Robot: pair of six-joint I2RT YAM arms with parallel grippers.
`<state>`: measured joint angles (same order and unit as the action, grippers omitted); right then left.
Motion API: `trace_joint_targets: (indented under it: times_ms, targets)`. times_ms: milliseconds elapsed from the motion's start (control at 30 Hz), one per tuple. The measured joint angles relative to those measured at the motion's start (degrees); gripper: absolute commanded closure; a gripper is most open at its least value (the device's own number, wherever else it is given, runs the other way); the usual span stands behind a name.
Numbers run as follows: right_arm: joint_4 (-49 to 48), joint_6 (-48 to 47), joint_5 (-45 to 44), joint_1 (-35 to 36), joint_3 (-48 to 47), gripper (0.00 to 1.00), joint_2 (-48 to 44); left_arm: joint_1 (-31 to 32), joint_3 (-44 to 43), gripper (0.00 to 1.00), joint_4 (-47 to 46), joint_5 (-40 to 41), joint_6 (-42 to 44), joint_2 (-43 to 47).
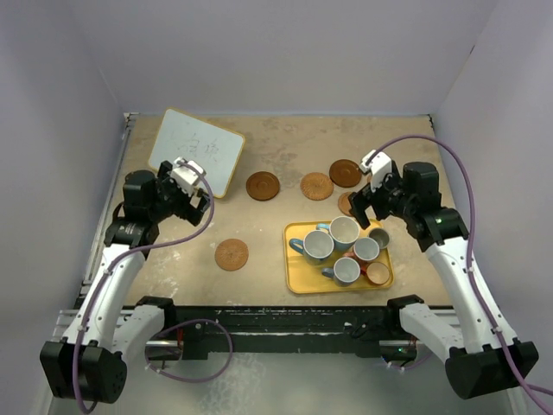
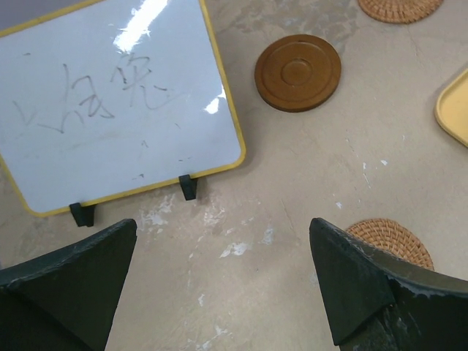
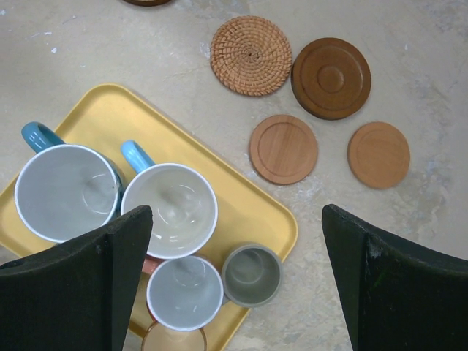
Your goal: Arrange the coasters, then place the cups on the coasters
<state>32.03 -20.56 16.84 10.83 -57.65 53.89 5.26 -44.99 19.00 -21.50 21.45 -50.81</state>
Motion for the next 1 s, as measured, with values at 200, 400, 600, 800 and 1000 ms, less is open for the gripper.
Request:
trace_joint_targets:
  times_ms: [200, 400, 600, 800, 1000]
  targets:
    - [-1.38, 0.04, 0.68, 0.04, 2.60, 0.00, 0.00, 0.02, 1.20, 0.03, -0.50, -3.93, 2.73, -4.96]
    - [-1.92, 0.04, 0.31, 0.04, 3.74, 0.00, -0.44, 1.44, 1.22, 0.05, -4.17, -5.64, 3.74, -11.72]
    - [-2.32, 0.04, -1.05, 0.04, 4.07, 0.00, -1.46, 7.74, 0.98, 0.05, -8.33, -4.63, 4.66, -18.99]
    - [-2.38, -0.04, -2.75, 0.02, 4.37, 0.00, -1.51, 13.05, -2.80, 0.10, -11.10, -4.22, 4.83, -27.50]
    - [-2.40, -0.31, -4.07, -0.13, 4.52, 0.00, -1.36, 14.86, -8.85, 0.14, -13.99, -3.80, 4.39, -36.89]
